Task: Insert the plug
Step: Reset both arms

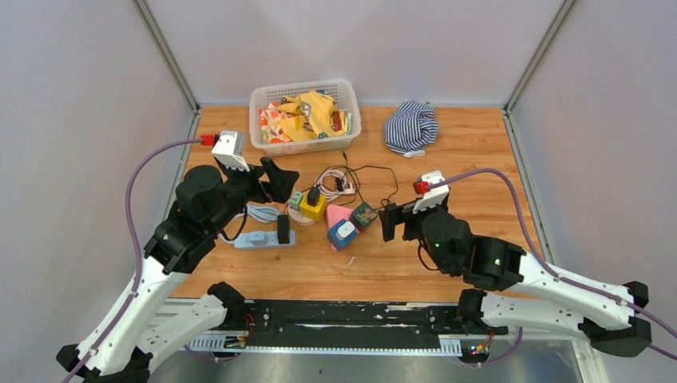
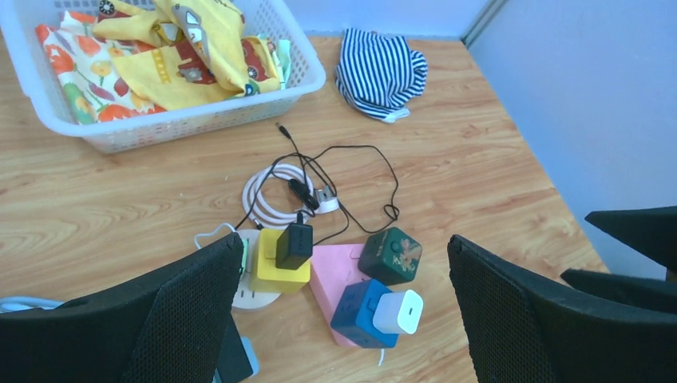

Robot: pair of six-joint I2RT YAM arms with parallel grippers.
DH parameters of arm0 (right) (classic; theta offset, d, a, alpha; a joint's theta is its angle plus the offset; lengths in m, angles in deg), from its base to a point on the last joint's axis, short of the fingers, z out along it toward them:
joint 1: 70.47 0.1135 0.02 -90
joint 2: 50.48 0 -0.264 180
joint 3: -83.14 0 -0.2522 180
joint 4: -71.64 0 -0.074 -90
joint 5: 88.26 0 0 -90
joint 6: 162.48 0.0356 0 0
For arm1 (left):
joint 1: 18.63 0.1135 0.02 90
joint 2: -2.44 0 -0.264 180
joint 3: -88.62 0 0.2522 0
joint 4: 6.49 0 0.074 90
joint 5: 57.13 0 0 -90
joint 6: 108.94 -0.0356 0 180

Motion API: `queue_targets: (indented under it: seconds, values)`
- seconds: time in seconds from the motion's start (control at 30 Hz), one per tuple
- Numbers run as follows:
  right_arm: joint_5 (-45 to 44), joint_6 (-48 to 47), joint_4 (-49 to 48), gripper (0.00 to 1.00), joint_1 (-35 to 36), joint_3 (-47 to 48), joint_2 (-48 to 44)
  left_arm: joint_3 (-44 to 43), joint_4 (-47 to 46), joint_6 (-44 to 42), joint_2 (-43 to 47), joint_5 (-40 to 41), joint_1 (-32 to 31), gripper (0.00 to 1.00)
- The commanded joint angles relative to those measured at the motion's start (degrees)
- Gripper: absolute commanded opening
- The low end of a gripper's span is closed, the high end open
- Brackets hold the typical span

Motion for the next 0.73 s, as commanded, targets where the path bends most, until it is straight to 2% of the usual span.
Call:
queue_targets:
  seconds: [0.0, 0.3, 0.7]
  values:
    - [-1.65, 2.88, 4.71, 1.0, -0.68, -0.73, -5.04, 3.84, -2.9, -1.96, 3.58, -2.2, -0.31, 1.0]
    - [-1.55, 2.48, 4.58, 1.0, -0.72, -1.24, -7.98, 11.8, -6.19, 0.64, 8.46, -1.96, -0.25, 1.0]
    - [0.07, 2.96, 4.44, 1.0, -0.69, -2.58, -9.02, 12.38, -5.61, 1.87, 8.67, 0.49, -0.26, 1.0]
